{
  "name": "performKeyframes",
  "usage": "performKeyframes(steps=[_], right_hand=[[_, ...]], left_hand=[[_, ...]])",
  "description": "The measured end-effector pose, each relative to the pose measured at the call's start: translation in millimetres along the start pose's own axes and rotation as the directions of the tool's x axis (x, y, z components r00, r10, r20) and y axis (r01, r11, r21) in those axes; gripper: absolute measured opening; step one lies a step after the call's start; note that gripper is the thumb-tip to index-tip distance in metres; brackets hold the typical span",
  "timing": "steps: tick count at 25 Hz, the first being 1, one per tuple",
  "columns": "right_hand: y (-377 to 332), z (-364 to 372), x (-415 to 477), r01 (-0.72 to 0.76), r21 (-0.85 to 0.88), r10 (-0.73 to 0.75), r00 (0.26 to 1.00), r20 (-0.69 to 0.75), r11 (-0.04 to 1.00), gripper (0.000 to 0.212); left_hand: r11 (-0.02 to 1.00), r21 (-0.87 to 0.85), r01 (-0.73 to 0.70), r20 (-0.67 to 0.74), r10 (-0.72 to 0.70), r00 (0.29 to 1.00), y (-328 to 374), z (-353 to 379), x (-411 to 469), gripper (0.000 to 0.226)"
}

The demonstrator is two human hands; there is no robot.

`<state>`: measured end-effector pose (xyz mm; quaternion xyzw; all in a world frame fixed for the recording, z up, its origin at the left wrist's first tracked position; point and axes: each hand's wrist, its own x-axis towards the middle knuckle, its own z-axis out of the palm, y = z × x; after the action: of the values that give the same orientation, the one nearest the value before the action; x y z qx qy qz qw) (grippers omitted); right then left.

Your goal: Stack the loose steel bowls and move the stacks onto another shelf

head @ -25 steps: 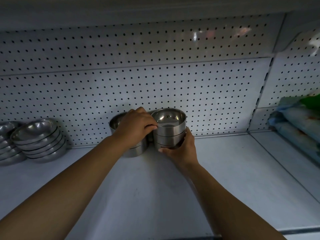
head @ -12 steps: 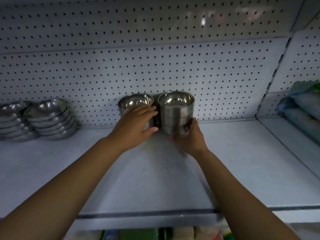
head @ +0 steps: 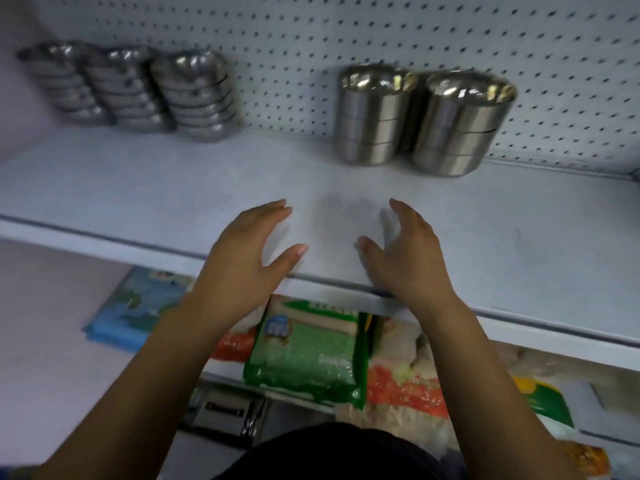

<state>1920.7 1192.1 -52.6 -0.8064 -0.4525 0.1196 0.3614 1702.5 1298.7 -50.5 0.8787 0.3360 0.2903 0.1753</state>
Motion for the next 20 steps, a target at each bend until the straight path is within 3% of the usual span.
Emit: performKeyframes(steps=[4,8,13,20], right_hand=[[-59.0,55.9,-44.5,0.21,-0.015,-0.205,0.964,0.168,0.978,0.071],[-122.0,119.5,-103.8,0.46,0.021,-0.427,0.806,0.411,0.888,0.067],[-194.8,205.3,-196.0,0.588,0.215,-0.58,0.548,0.603,0.78,0.06],[-290.2,298.3,-314.5,0.656,0.432,-0.653,0.125,0.747,0.619,0.059]], left_hand=[[0.961,0.009,0.278,-0.094,-0.276,0.957,-39.0,-40.8,-106.0,0.06],[0.883,0.151,0.445,-0.158,-0.423,0.892,-69.1,-105.0,-211.0,0.059],[0.656,0.184,0.732,-0.304,-0.67,0.678,-77.5,-176.9,-365.6,0.057],[0.251,0.072,0.965,-0.455,-0.853,0.256,-49.0,-228.4,-546.5,0.061]])
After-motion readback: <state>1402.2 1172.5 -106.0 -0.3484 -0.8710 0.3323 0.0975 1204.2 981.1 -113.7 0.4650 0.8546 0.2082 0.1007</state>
